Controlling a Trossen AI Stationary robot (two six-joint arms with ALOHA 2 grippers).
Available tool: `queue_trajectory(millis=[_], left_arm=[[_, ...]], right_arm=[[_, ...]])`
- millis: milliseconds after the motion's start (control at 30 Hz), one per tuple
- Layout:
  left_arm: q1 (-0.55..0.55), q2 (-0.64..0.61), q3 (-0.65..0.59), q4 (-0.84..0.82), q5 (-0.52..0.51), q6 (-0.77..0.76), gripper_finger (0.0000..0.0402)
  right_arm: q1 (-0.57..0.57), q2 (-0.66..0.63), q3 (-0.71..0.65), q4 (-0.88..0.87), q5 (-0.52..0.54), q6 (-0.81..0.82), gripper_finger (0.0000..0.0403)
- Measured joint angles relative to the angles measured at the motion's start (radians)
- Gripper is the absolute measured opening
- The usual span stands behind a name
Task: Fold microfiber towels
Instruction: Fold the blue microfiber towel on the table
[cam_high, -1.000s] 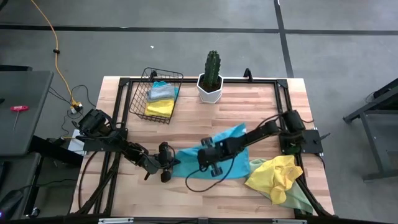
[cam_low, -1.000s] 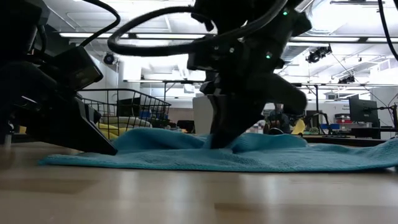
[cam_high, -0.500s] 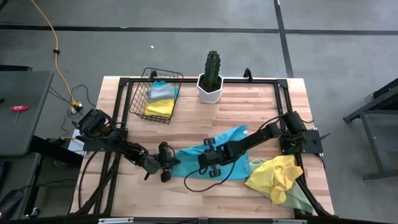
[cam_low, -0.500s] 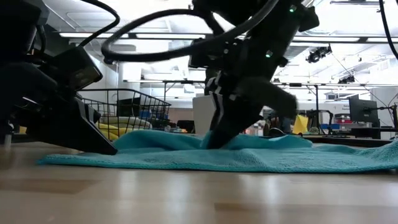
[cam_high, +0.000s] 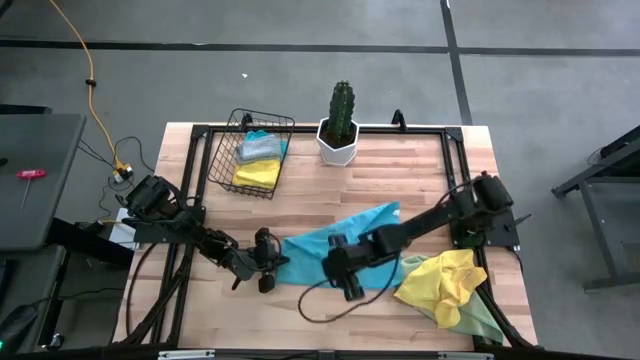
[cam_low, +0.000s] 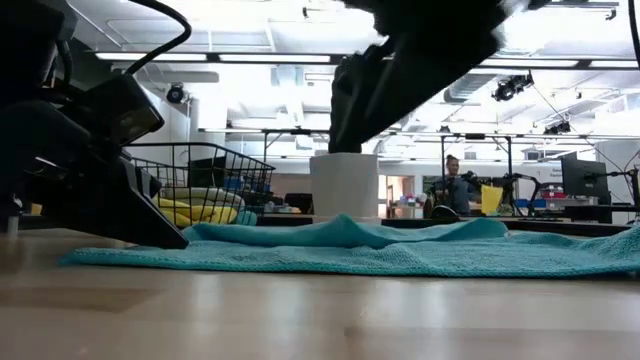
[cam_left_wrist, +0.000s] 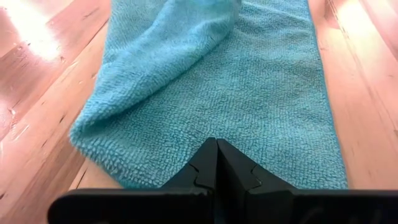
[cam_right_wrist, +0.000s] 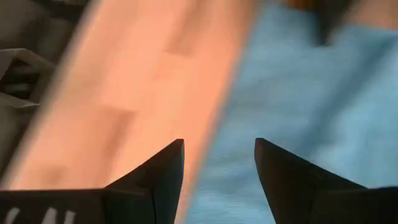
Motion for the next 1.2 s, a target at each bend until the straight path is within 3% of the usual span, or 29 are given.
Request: queue_trajectory(millis=[67,133,200,400,533,700,867,1000,1200], left_arm=[[0.0,0.0,0.0,-0.002,-0.003,0.0,0.0],[0.0,0.0,0.0,-0.002,-0.003,0.0,0.0],[0.0,0.0,0.0,-0.002,-0.004,0.0,0.0],[0.0,0.0,0.0,-0.001,-0.005,0.0,0.0],[-0.007,0.0,0.0,-0.003,-0.008,0.0,0.0],[-0.008,0.0,0.0,-0.006,-0.011,0.0,0.0],[-0.005,0.0,0.0,0.001,-0.013,0.0,0.0],[-0.005,0.001,-0.002,0.021,-0.017,0.0,0.0],[-0.005,0.001,-0.002,0.027,-0.019,0.008,0.0]], right_arm=[[0.023,0.011,0.0,0.001,-0.056,0.018,0.0188],[0.049,0.015,-0.002,-0.016,-0.048,0.02,0.0186],[0.071,0.014,-0.002,-0.023,0.032,0.017,0.0184],[0.074,0.0,-0.001,-0.2,0.408,0.049,0.0183],[0.046,-0.021,-0.089,-0.206,0.457,0.105,0.0183],[0.036,-0.129,-0.313,0.031,0.45,0.182,0.0183],[0.013,-0.263,-0.496,0.414,0.455,0.226,0.0183],[-0.049,-0.303,-0.605,0.684,0.445,0.365,0.0183],[-0.139,-0.256,-0.642,0.767,0.311,0.64,0.0183]])
